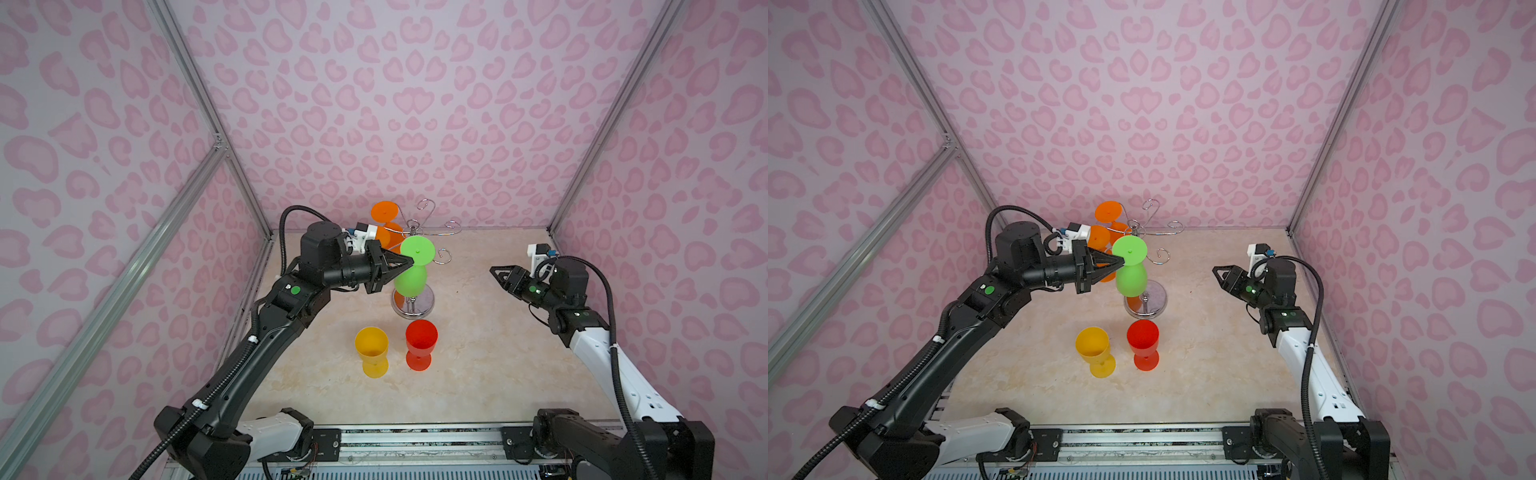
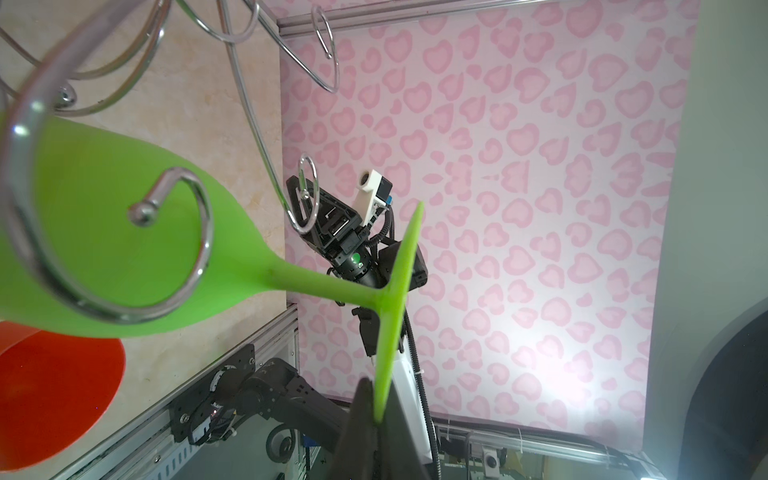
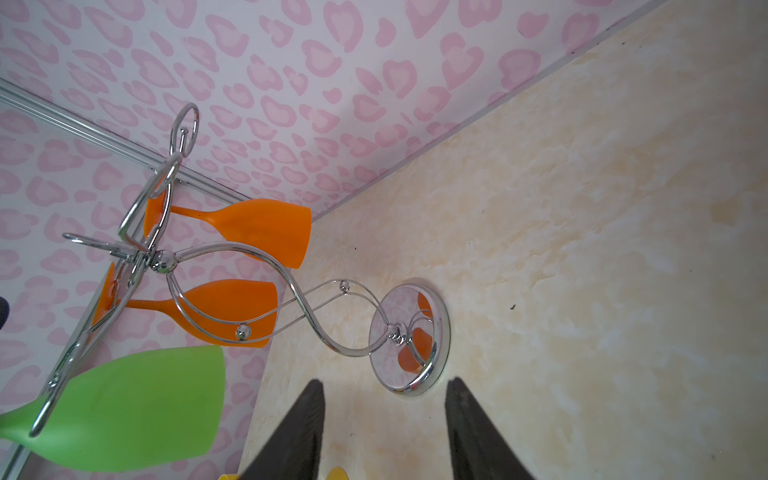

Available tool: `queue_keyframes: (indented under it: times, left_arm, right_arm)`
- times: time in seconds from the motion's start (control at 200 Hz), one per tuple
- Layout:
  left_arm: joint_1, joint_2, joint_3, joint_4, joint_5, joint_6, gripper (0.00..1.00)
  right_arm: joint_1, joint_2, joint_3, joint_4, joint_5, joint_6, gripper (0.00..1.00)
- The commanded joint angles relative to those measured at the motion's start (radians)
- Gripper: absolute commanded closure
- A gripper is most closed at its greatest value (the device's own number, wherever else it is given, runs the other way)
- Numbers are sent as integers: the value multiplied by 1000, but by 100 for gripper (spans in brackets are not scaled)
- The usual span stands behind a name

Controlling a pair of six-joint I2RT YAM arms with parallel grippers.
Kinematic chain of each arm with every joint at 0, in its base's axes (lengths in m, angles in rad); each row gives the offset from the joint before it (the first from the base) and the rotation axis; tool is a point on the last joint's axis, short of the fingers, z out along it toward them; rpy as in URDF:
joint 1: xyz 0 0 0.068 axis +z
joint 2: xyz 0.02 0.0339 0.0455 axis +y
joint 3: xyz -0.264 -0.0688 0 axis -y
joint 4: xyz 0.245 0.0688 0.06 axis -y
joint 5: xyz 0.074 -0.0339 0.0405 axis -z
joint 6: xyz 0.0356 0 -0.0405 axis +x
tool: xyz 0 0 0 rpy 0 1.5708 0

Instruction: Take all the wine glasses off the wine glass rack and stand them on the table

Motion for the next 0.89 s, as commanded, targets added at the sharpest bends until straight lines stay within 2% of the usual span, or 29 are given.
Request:
queue_keyframes:
  times: [0.0, 0.495, 0.89]
  left_arm:
    - [-1, -27, 1, 55, 33, 16, 98]
    - [-17, -89, 10, 95, 74, 20, 98]
    - [-18, -113, 21, 186, 58, -23, 98]
  right_arm:
    - [1, 5, 7, -8, -10, -8, 51]
    - [2, -30, 13, -33, -4, 8, 51]
    - [3, -66, 16, -53, -2, 8, 52]
